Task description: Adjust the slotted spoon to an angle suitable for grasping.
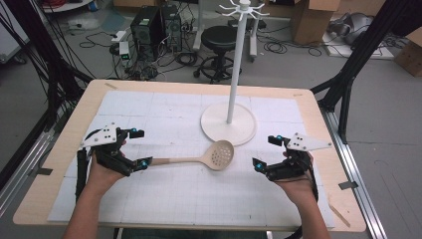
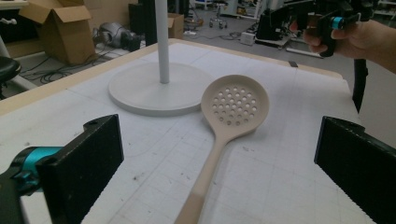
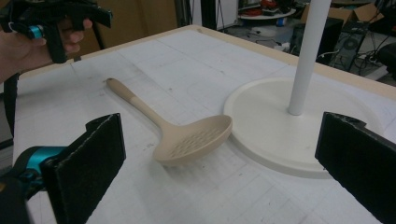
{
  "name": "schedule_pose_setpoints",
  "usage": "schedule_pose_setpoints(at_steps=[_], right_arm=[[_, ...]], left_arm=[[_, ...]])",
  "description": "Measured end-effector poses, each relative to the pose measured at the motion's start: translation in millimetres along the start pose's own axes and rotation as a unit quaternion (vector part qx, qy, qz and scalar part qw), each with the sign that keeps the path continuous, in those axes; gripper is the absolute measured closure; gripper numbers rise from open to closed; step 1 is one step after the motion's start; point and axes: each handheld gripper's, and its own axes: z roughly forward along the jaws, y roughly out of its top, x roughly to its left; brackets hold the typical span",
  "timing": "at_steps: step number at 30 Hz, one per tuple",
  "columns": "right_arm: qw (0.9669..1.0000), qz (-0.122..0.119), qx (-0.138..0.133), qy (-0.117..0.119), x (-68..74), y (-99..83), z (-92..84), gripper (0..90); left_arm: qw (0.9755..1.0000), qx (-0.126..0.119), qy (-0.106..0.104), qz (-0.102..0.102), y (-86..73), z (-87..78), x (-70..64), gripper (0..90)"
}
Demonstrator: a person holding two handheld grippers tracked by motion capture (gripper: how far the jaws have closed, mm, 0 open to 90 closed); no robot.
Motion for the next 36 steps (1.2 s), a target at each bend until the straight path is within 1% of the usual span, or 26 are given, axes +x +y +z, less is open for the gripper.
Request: schedule_pose_setpoints(at_steps=[2, 4, 7, 9, 11, 14, 15, 18, 19, 20, 23, 24, 26, 27, 28, 29, 32, 34, 35, 36], right_arm=[[1.0, 0.002, -0.002, 0.001, -0.7, 0.2, 0.5, 0.5], [1.0, 0.001, 0.003, 0.001, -0.9, -0.4, 1.4, 0.5], [1.0, -0.001, 0.006, 0.001, 1.0, -1.0, 0.8, 0.5], [1.0, -0.003, 0.004, -0.001, 2.5, -1.4, -0.3, 0.5], [1.0, -0.002, 0.008, -0.001, 3.9, -1.9, -0.5, 0.5], [1.0, -0.001, 0.006, 0.0, 4.1, -1.4, -0.8, 0.5], [1.0, -0.002, 0.006, -0.002, 4.2, -1.3, -1.0, 0.5], [1.0, -0.002, 0.003, -0.003, 3.6, -0.9, -1.9, 0.5], [1.0, 0.002, 0.002, -0.002, 3.7, -0.5, -2.7, 0.5], [1.0, 0.0, 0.0, -0.002, 4.0, -0.1, -3.5, 0.5], [1.0, -0.001, -0.003, -0.002, 4.2, 0.5, -5.8, 0.5], [1.0, -0.002, -0.003, -0.004, 4.3, 0.4, -6.5, 0.5], [1.0, -0.001, -0.003, -0.004, 4.0, -0.4, -7.3, 0.5], [1.0, 0.001, -0.001, -0.004, 4.0, -0.7, -7.3, 0.5], [1.0, 0.0, -0.001, -0.005, 3.6, -0.8, -6.9, 0.5], [1.0, 0.002, 0.0, -0.004, 3.8, -1.0, -6.6, 0.5], [1.0, 0.0, 0.001, -0.003, 4.5, -0.6, -5.4, 0.5], [1.0, -0.002, 0.003, -0.003, 4.9, -0.4, -4.4, 0.5], [1.0, -0.001, 0.003, -0.003, 4.9, -0.5, -4.2, 0.5], [1.0, -0.002, 0.002, -0.003, 4.6, -0.5, -3.9, 0.5]], left_arm=[[1.0, 0.004, 0.003, 0.002, -0.5, 0.9, 0.5, 1.7], [1.0, 0.006, 0.002, 0.002, -0.8, 1.4, 0.5, 1.7], [1.0, 0.003, 0.003, 0.004, -0.4, 1.5, 0.8, 1.7], [1.0, 0.001, 0.004, 0.002, -0.5, 1.5, 0.9, 1.7], [1.0, 0.005, 0.003, 0.003, -0.9, 2.7, 1.0, 1.7], [1.0, 0.007, 0.002, 0.001, -1.2, 4.5, 2.7, 1.7], [1.0, 0.007, -0.002, -0.001, -1.1, 4.7, 3.5, 1.7], [0.9999, -0.002, -0.006, -0.009, 0.3, 4.1, 6.5, 1.7], [0.9999, -0.002, -0.006, -0.011, 1.0, 4.8, 7.8, 1.7], [0.9999, -0.001, -0.008, -0.013, 1.6, 6.4, 9.0, 1.7], [0.9998, 0.018, -0.005, -0.008, 4.7, 15.1, 10.2, 1.7], [0.9996, 0.025, -0.008, -0.005, 6.6, 19.4, 9.7, 1.7], [0.999, 0.041, -0.012, 0.007, 11.2, 30.2, 8.5, 1.7], [0.9987, 0.047, -0.016, 0.008, 12.6, 34.2, 8.3, 1.7], [0.9979, 0.06, -0.017, 0.014, 14.9, 40.2, 9.0, 1.7], [0.9973, 0.07, -0.019, 0.015, 15.8, 44.2, 9.2, 1.7], [0.9939, 0.106, -0.02, 0.023, 17.3, 57.6, 11.5, 1.7], [0.9934, 0.11, -0.023, 0.023, 15.0, 61.7, 13.3, 1.7], [0.9927, 0.117, -0.019, 0.023, 13.6, 63.4, 13.9, 1.7], [0.9913, 0.129, -0.017, 0.022, 11.2, 65.8, 15.1, 1.8]])
